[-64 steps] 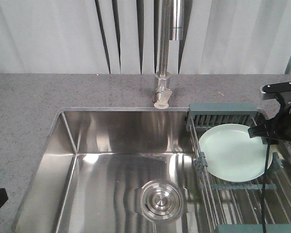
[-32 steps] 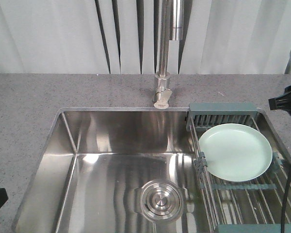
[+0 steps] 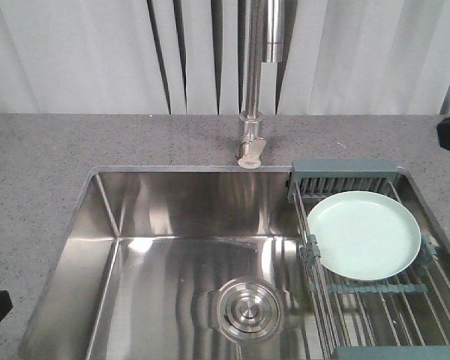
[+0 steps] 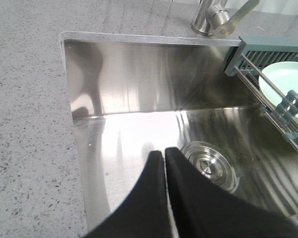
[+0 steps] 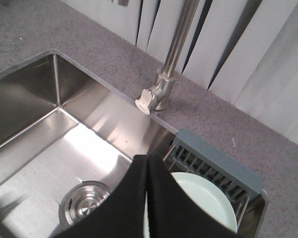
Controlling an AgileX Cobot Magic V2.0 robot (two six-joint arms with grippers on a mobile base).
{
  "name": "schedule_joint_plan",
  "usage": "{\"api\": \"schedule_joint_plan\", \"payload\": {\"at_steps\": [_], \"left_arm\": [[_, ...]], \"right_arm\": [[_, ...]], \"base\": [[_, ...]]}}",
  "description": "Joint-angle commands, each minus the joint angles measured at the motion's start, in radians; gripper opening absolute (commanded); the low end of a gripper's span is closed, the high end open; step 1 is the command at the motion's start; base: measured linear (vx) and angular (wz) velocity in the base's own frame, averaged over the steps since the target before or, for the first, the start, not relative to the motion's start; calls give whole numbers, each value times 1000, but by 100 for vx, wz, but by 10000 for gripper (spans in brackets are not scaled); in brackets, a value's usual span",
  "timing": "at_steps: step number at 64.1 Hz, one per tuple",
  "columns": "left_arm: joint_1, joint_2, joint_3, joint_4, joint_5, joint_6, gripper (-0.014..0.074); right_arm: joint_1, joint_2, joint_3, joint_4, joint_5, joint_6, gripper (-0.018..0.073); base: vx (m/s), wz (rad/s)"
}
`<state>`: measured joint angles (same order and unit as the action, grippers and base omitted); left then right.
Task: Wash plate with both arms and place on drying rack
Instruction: 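Withdraw the right gripper up and away from the plate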
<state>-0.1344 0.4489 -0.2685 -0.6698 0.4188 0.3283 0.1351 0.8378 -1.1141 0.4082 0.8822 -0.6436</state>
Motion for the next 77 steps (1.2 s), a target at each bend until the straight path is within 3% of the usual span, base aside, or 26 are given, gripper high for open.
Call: {"api": "schedule_joint_plan", "payload": {"at_steps": [1, 25, 33, 77], "left_arm": [[1, 3, -28, -28, -55, -8, -6], [1, 3, -28, -28, -54, -8, -6], [1, 3, -28, -28, -51, -8, -6], [1, 3, -28, -28, -48, -8, -6]], "right_arm": [[2, -72, 3, 41, -68, -17, -6], [2, -404, 600, 98, -309, -46, -4], [2, -486, 730, 100, -351, -46, -4], [2, -527, 771, 100, -340, -45, -4]], "base": [[0, 0], [0, 0], [0, 0], [0, 0]]}}
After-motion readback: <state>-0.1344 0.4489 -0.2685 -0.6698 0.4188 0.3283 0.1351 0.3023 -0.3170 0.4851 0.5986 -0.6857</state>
